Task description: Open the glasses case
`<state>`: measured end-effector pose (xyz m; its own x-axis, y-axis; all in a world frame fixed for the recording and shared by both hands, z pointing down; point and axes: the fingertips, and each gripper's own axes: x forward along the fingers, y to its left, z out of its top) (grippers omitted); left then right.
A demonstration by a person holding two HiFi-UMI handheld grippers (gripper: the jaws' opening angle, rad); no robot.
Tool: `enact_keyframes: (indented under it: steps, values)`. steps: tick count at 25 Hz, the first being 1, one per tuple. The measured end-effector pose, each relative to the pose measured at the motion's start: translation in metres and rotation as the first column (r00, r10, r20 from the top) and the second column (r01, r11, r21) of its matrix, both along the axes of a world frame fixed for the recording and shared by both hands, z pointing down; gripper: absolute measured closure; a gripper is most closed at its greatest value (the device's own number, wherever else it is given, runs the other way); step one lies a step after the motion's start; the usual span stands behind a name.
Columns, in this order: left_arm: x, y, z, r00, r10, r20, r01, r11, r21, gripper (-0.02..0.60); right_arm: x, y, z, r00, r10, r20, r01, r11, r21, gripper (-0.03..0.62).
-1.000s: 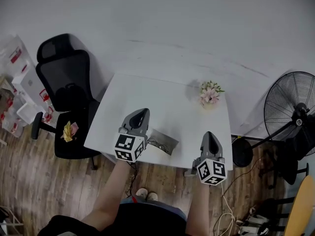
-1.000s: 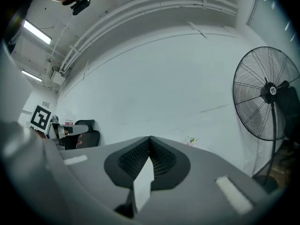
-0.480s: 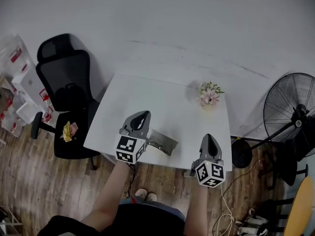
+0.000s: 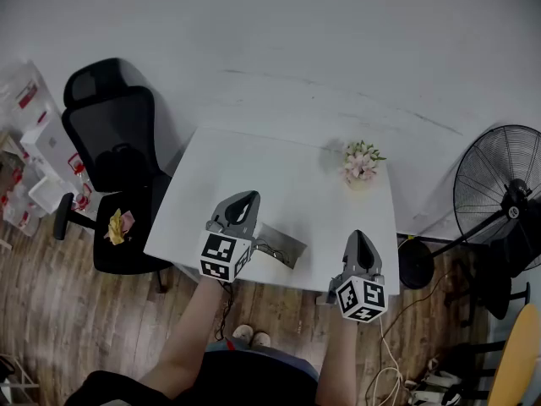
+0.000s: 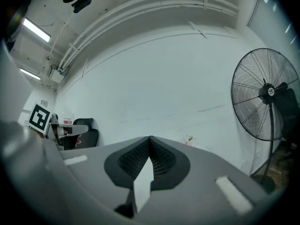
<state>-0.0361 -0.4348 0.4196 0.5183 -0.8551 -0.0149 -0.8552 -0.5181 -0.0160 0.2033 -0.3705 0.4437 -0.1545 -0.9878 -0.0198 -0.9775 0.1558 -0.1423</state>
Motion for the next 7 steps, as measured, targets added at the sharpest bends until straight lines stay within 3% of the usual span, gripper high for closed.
enact_keyframes:
  steps: [7]
  values:
    - [-0.0020,0.0004,0.0020,1.000,0.000,0.005,0.000,1.000,-0.001,0.574,-0.0018,-0.0009,0.0010,1.000,-0.001,0.000,0.001,1.000,-0.002,0.585]
